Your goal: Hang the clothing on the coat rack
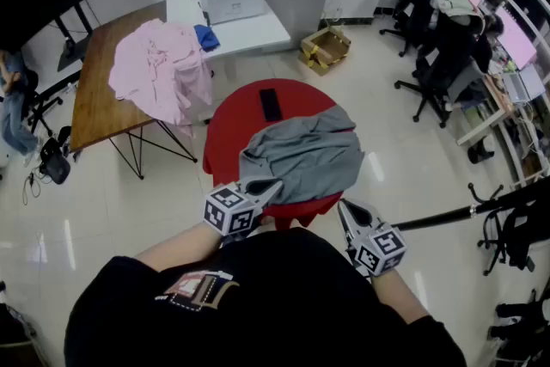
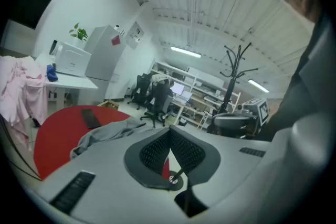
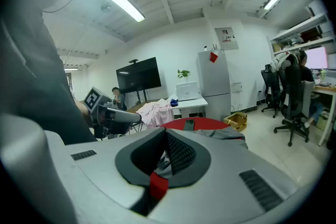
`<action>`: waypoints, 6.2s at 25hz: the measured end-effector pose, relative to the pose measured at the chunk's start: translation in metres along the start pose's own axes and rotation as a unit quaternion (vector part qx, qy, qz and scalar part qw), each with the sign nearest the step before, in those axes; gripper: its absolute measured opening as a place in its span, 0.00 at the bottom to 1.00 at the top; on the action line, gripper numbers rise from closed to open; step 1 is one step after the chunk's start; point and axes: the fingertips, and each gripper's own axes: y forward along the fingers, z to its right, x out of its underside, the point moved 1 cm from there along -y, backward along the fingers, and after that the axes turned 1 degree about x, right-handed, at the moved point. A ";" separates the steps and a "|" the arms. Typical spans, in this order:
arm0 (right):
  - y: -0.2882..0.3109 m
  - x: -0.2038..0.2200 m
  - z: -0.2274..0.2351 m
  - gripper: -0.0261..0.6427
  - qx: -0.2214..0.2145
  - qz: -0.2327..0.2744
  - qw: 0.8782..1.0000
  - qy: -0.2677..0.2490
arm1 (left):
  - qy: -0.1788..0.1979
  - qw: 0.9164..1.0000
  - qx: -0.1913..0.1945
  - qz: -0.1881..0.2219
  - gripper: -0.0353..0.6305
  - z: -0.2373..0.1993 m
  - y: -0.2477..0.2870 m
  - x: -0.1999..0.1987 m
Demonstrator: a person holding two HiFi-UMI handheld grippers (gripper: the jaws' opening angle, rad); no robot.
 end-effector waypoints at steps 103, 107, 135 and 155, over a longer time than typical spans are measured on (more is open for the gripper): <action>0.009 0.017 0.030 0.05 0.034 -0.030 0.998 0.053 | 0.478 0.779 0.129 -0.385 0.07 -0.121 -0.001 0.117; 0.006 0.006 0.034 0.05 0.036 -0.014 0.998 0.051 | 0.486 0.778 0.166 -0.363 0.07 -0.077 -0.001 0.050; -0.319 -0.201 0.123 0.05 0.221 0.166 0.957 -0.089 | 0.660 0.708 0.238 -0.078 0.06 0.302 0.156 -0.264; -0.470 -0.178 0.125 0.05 0.256 0.203 0.939 -0.103 | 0.640 0.760 0.108 0.031 0.06 0.444 0.277 -0.468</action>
